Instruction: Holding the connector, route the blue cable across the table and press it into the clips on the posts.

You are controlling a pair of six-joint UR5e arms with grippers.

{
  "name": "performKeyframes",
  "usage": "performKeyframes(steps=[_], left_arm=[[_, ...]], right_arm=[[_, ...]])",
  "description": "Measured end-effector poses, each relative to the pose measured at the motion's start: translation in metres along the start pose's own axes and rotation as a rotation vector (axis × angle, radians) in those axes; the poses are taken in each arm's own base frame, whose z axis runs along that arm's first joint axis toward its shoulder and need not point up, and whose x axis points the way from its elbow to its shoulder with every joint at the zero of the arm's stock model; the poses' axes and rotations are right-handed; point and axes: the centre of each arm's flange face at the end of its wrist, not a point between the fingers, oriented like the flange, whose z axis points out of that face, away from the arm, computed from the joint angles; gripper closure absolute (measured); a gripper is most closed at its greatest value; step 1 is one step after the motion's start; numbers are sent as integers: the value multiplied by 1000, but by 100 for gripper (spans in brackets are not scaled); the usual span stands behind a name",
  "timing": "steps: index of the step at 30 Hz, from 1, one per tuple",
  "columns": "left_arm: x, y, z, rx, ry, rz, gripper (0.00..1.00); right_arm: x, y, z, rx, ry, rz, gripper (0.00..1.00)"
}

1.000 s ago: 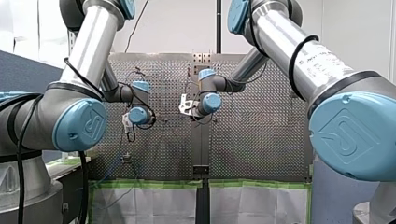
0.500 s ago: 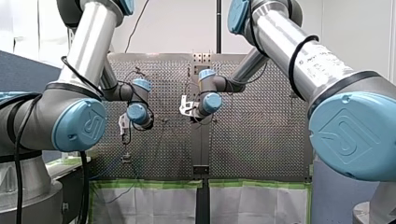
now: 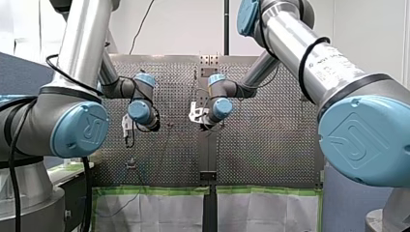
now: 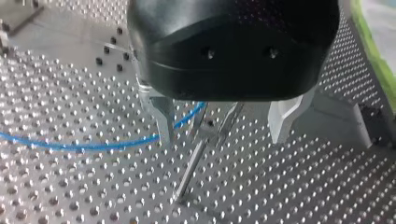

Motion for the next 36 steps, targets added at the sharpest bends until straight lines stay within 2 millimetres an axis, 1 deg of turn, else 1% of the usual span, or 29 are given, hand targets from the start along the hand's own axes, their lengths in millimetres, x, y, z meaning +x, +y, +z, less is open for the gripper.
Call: performKeyframes(steps=[5, 9, 17, 20, 25, 27, 29, 36], left_arm=[[3, -12, -12, 28, 4, 10, 0], [4, -28, -18, 59, -19, 9, 0], [-6, -63, -18, 88, -90, -40, 0], [-2, -78, -18, 107, -80, -39, 0], [15, -103, -17, 146, -53, -23, 0], [21, -108, -15, 154, -46, -19, 0], [23, -111, -12, 157, -47, -20, 0], [12, -117, 8, 143, -64, -27, 0]], right_arm=[[1, 5, 1, -7, 1, 3, 100], [2, 8, 1, -10, -1, 4, 100], [4, 13, 1, -14, -2, 6, 100], [5, 14, 1, -12, -1, 6, 100], [11, 13, -2, -6, 1, 7, 100], [14, 13, -4, -4, 3, 7, 100], [15, 12, -5, 0, 3, 6, 100], [16, 11, -6, 9, 0, 5, 100]])
